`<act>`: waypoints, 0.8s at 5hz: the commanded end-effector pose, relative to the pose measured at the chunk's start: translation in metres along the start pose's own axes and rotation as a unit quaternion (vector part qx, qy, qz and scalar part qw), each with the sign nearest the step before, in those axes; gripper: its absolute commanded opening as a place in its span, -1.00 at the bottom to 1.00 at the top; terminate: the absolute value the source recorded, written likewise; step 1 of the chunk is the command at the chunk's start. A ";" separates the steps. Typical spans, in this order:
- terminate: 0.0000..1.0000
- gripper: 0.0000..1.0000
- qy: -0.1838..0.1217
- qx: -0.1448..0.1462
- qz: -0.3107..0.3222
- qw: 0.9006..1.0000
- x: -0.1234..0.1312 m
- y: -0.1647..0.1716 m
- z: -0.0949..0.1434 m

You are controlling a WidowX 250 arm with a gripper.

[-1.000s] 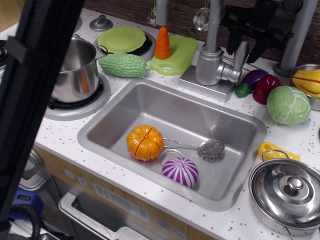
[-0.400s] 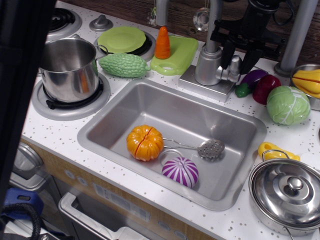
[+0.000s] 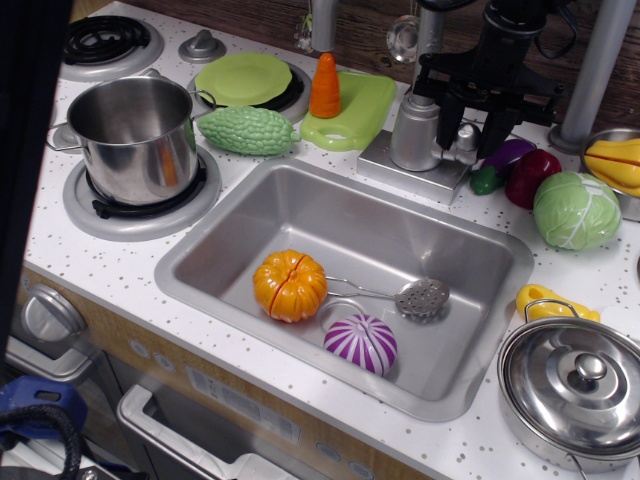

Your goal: Turn lever vertical to front

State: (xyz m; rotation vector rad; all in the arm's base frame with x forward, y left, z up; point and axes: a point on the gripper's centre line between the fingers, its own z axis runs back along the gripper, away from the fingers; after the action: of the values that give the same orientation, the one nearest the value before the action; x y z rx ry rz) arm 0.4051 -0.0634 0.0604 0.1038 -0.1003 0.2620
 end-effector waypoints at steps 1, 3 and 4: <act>-1.00 1.00 -0.015 -0.019 0.015 1.000 -0.011 -0.009 0.006; -1.00 1.00 -0.025 -0.033 0.021 0.999 -0.016 -0.010 -0.014; -1.00 1.00 -0.018 -0.028 0.016 0.999 -0.016 -0.012 -0.016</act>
State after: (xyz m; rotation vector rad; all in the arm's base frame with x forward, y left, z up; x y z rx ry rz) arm 0.3994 -0.0654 0.0474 0.0727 -0.1251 0.2915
